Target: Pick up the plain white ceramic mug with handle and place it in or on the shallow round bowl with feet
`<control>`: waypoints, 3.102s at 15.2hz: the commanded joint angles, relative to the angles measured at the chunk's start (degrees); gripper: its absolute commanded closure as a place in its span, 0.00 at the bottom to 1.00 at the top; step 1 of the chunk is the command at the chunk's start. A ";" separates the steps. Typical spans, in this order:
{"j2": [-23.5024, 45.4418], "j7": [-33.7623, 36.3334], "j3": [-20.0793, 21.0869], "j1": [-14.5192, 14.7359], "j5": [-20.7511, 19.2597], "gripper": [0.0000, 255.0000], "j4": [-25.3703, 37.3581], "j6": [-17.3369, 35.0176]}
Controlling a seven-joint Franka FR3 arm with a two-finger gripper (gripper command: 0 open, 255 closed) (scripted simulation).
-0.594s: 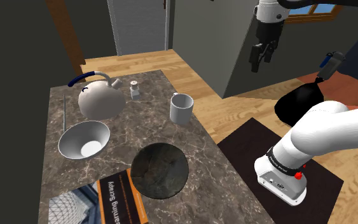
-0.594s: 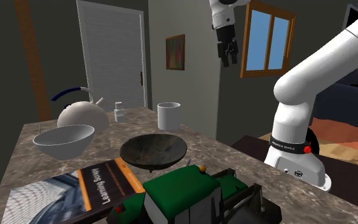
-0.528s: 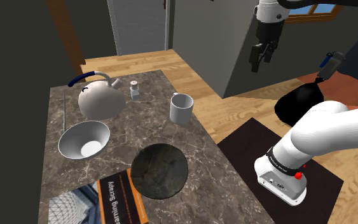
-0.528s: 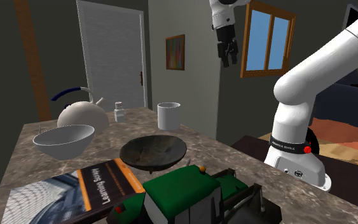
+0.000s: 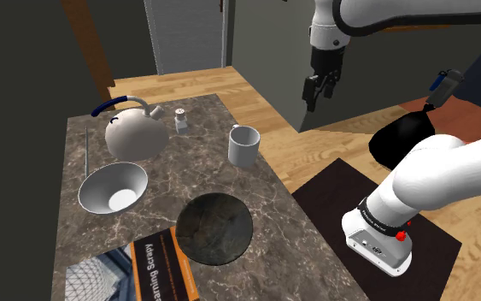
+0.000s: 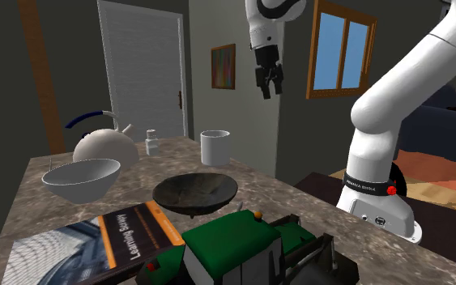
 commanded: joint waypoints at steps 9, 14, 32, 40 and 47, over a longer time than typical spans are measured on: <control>14.14 7.61 7.87 3.69 5.04 0.00 3.34 12.62; 22.67 11.63 11.66 5.10 5.37 0.00 7.34 18.14; 34.60 17.00 15.38 6.83 2.91 0.00 9.26 28.87; 34.60 16.99 15.38 6.83 2.92 1.00 9.26 28.86; 33.76 16.74 15.32 6.81 3.26 1.00 10.02 27.32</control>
